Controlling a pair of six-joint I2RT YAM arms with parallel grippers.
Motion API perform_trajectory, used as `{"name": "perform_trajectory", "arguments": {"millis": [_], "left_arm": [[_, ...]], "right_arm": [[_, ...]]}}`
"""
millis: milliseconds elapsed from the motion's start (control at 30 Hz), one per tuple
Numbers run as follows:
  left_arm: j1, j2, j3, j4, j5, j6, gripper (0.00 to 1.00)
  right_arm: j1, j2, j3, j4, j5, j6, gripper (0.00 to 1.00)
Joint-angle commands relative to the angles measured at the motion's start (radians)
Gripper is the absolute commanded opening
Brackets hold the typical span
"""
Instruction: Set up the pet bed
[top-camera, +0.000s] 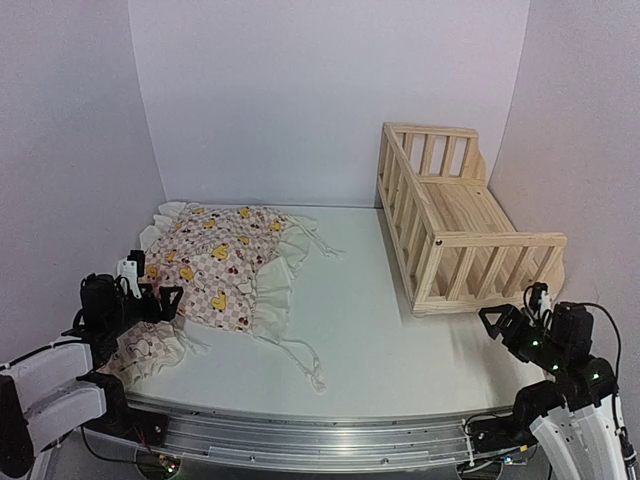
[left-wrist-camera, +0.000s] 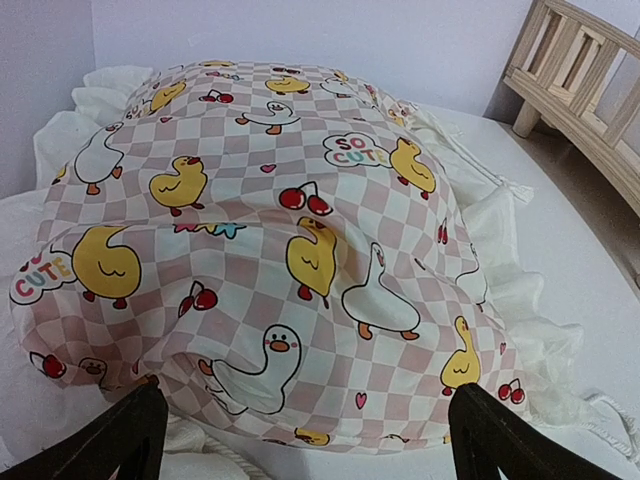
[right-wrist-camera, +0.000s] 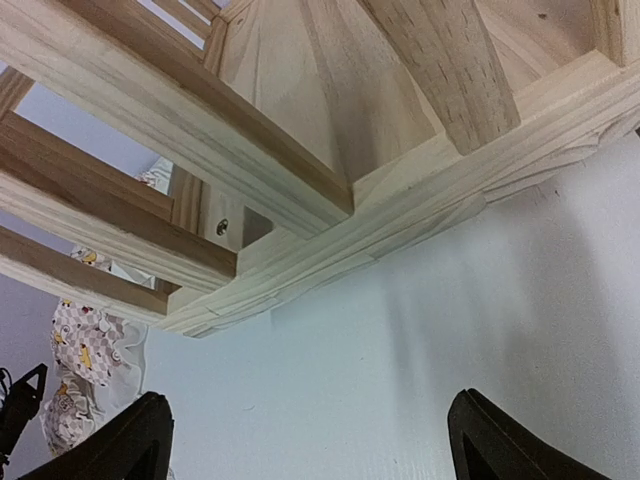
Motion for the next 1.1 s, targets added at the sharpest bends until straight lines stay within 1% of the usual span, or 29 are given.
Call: {"name": "perform_trajectory", "arguments": {"millis": [0, 67, 133, 233, 333, 467, 567, 667, 733, 833, 900, 967, 1067], "left_arm": [[-0.002, -0.030, 0.064, 0.048, 0.062, 0.118, 1.00], [-0.002, -0.046, 0.086, 0.026, 0.127, 0.215, 1.00], [-0.001, -0.067, 0.118, -0.012, 0.169, 0.250, 1.00], [-0.001, -0.084, 0.160, -0.062, 0.236, 0.247, 1.00], [-0.002, -0.061, 0.225, -0.119, 0.309, 0.220, 1.00], [-0.002, 0.013, 0.332, -0.217, 0.325, 0.154, 1.00], [-0.002, 0.045, 0.344, -0.220, 0.301, 0.101, 1.00], [-0.002, 0.047, 0.353, -0.199, 0.249, 0.051, 1.00], [-0.002, 0.048, 0.384, -0.199, 0.201, 0.028, 1.00], [-0.001, 0.077, 0.436, -0.198, 0.145, 0.053, 1.00], [-0.002, 0.113, 0.493, -0.228, 0.152, 0.082, 1.00], [-0.002, 0.167, 0.552, -0.298, 0.160, 0.111, 1.00], [-0.003, 0.245, 0.658, -0.444, 0.243, 0.220, 1.00]], "right_arm": [[-0.004, 0.030, 0.127, 0.020, -0.011, 0.005, 0.98], [-0.003, 0.046, 0.175, 0.002, -0.017, 0.013, 0.98], [-0.003, 0.063, 0.231, -0.019, -0.042, 0.026, 0.98], [-0.003, 0.087, 0.315, -0.052, -0.087, 0.029, 0.98], [-0.004, 0.106, 0.400, -0.064, -0.155, 0.010, 0.98], [-0.003, 0.138, 0.510, -0.077, -0.218, -0.035, 0.98], [-0.003, 0.141, 0.538, -0.105, -0.191, -0.060, 0.98], [-0.003, 0.173, 0.581, -0.079, -0.179, -0.069, 0.98], [-0.004, 0.263, 0.658, -0.063, -0.192, -0.103, 0.98], [-0.003, 0.466, 0.868, -0.075, -0.266, -0.140, 0.96], [-0.003, 0.596, 0.982, -0.096, -0.314, -0.138, 0.91], [-0.004, 0.708, 1.070, -0.110, -0.318, -0.125, 0.87], [-0.003, 0.827, 1.177, -0.160, -0.229, -0.094, 0.79]]}}
